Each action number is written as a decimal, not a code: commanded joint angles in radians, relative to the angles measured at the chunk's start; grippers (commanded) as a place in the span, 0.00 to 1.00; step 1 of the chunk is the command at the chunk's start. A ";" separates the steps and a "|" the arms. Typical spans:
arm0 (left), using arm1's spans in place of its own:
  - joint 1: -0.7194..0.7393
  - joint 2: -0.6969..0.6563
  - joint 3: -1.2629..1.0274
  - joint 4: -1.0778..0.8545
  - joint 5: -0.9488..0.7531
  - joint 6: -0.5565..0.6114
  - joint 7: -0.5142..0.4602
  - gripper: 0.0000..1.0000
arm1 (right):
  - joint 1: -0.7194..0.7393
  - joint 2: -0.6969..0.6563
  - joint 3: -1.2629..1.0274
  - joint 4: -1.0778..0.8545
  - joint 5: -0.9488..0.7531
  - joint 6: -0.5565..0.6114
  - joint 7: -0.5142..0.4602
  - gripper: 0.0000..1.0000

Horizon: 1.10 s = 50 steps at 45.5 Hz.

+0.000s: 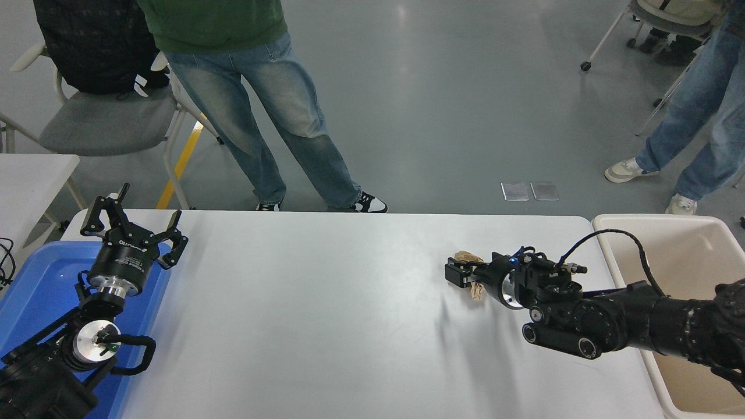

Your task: Clean the table surface

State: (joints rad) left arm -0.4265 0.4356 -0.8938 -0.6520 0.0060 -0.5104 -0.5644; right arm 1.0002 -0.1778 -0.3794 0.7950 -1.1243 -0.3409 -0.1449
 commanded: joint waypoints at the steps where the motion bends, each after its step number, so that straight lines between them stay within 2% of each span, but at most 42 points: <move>1: 0.000 0.000 -0.001 0.000 -0.001 0.001 0.001 0.99 | -0.048 0.067 0.002 -0.125 0.003 -0.021 0.025 0.99; 11: 0.000 -0.001 -0.001 0.000 0.000 0.000 0.000 0.99 | -0.058 0.083 0.000 -0.143 0.026 -0.020 0.045 0.99; 36: 0.000 0.000 -0.001 0.000 0.000 0.001 0.001 0.99 | -0.130 0.178 0.000 -0.355 0.069 -0.029 0.070 0.99; 50: 0.000 0.000 -0.001 0.000 0.000 0.000 0.000 0.99 | -0.130 0.178 -0.003 -0.378 0.069 -0.029 0.087 0.98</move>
State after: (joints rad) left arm -0.4265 0.4356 -0.8943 -0.6520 0.0061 -0.5096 -0.5645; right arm 0.8742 -0.0084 -0.3794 0.4463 -1.0603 -0.3687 -0.0684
